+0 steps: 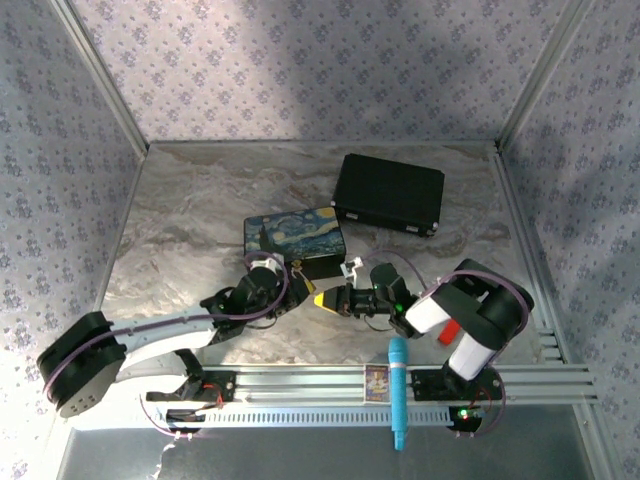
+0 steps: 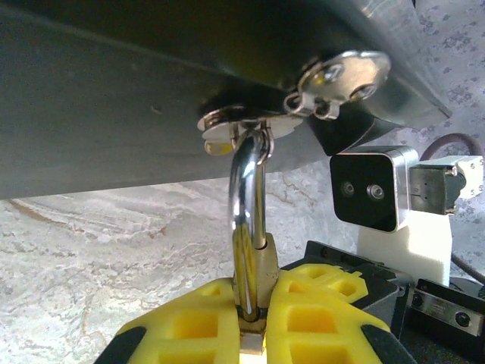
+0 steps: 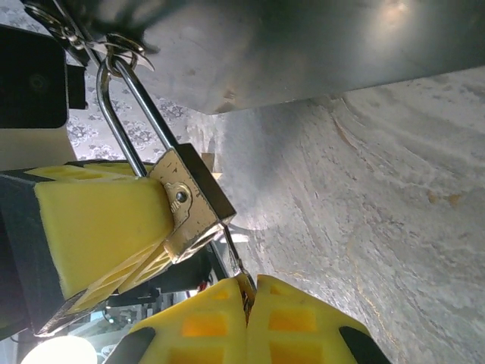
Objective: Unlock a padlock with a key
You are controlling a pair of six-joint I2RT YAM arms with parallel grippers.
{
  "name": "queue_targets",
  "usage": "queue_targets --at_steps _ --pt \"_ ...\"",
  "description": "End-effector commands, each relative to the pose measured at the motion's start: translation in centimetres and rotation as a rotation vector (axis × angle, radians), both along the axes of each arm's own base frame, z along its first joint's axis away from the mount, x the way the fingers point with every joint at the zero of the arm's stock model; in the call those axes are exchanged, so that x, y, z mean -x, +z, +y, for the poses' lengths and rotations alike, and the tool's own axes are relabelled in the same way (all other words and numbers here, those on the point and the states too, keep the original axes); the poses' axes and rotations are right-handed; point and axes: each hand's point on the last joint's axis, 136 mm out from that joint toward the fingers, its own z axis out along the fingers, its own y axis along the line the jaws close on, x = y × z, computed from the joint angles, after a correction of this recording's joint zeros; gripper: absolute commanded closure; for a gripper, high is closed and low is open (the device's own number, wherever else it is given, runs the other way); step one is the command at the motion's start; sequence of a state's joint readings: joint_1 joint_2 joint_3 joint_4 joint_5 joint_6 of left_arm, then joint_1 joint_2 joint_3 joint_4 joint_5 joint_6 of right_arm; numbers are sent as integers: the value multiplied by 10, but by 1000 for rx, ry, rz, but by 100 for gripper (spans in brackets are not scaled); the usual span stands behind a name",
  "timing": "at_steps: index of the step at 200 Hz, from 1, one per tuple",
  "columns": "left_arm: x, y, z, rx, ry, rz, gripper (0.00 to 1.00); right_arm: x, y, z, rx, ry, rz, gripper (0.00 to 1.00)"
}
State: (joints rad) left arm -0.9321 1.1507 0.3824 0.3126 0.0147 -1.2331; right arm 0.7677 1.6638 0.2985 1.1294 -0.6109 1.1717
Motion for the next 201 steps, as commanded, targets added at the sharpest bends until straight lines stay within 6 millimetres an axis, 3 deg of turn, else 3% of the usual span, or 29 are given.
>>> queue_targets --at_steps 1,52,121,178,201 --pt "-1 18 -4 82 -11 -35 100 0 10 0 -43 7 -16 100" --pt "-6 36 -3 164 26 -61 100 13 1 -5 -30 24 0 100" --pt "-5 35 -2 157 19 -65 100 10 26 5 -97 46 -44 100" --pt "-2 34 -2 163 9 -66 100 0 30 -5 -99 22 -38 100" --pt "-1 40 -6 174 -12 -81 100 -1 36 0 -119 40 -41 100"
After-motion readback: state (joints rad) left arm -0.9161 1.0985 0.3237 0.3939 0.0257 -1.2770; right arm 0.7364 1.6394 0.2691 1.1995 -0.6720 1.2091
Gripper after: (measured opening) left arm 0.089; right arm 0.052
